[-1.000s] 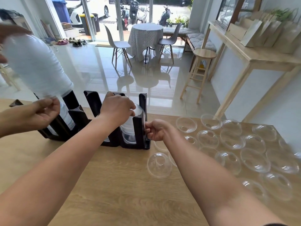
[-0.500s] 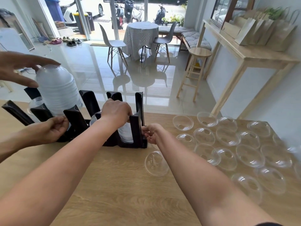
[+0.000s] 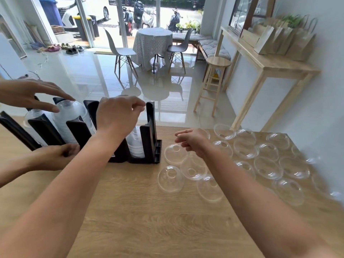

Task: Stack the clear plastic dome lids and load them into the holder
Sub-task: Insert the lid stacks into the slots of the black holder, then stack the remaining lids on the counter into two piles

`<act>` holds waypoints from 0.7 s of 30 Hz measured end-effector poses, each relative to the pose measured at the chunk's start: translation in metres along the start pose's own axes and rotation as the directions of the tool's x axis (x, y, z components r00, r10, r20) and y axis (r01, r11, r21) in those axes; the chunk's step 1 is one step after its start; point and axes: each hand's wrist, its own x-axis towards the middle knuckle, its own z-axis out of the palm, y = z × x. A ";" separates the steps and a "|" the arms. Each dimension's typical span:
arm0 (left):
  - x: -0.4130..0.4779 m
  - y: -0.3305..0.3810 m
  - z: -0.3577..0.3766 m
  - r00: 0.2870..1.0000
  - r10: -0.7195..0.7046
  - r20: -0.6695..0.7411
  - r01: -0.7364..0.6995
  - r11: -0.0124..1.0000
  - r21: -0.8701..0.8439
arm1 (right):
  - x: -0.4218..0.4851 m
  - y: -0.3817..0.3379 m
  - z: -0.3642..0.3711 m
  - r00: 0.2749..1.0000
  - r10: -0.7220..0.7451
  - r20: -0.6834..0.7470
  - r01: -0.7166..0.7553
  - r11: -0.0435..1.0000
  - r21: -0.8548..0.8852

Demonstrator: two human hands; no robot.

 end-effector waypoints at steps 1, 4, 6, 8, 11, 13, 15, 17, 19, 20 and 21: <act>-0.011 0.009 -0.006 0.998 -0.007 -0.056 0.000 0.992 -0.122 | -0.011 0.002 -0.012 0.998 -0.049 -0.038 0.048 0.998 -0.048; -0.055 0.041 0.001 0.999 0.039 0.021 -0.029 0.928 -0.372 | -0.044 0.021 -0.037 0.976 -0.176 -0.124 0.146 0.963 -0.225; -0.086 0.055 0.027 0.979 0.108 0.175 -0.033 0.923 -0.384 | -0.060 0.042 -0.042 0.960 -0.248 -0.132 0.180 0.905 -0.386; -0.113 0.060 0.062 0.938 0.133 0.321 -0.037 0.957 -0.289 | -0.072 0.067 -0.042 0.947 -0.303 -0.107 0.184 0.784 -0.593; -0.140 0.054 0.109 0.894 0.130 0.428 -0.132 0.991 -0.025 | -0.083 0.100 -0.034 0.925 -0.380 0.011 0.192 0.443 -0.876; -0.151 0.050 0.128 0.882 0.098 0.460 -0.154 0.984 0.086 | -0.085 0.118 -0.027 0.897 -0.427 0.115 0.225 0.215 -0.950; -0.158 0.047 0.139 0.880 0.069 0.470 -0.150 0.979 0.137 | -0.085 0.130 -0.021 0.885 -0.440 0.151 0.223 0.117 -0.968; -0.162 0.047 0.144 0.878 0.041 0.476 -0.131 0.979 0.157 | -0.083 0.135 -0.018 0.879 -0.456 0.143 0.201 0.082 -0.976; -0.165 0.046 0.145 0.875 0.015 0.483 -0.102 0.983 0.154 | -0.081 0.139 -0.017 0.871 -0.470 0.142 0.189 0.055 -0.980; -0.166 0.046 0.145 0.873 0.003 0.488 -0.086 0.985 0.149 | -0.080 0.141 -0.016 0.866 -0.479 0.146 0.195 0.052 -0.979; -0.167 0.046 0.145 0.868 -0.009 0.496 -0.072 0.987 0.142 | -0.079 0.142 -0.017 0.858 -0.490 0.152 0.206 0.059 -0.977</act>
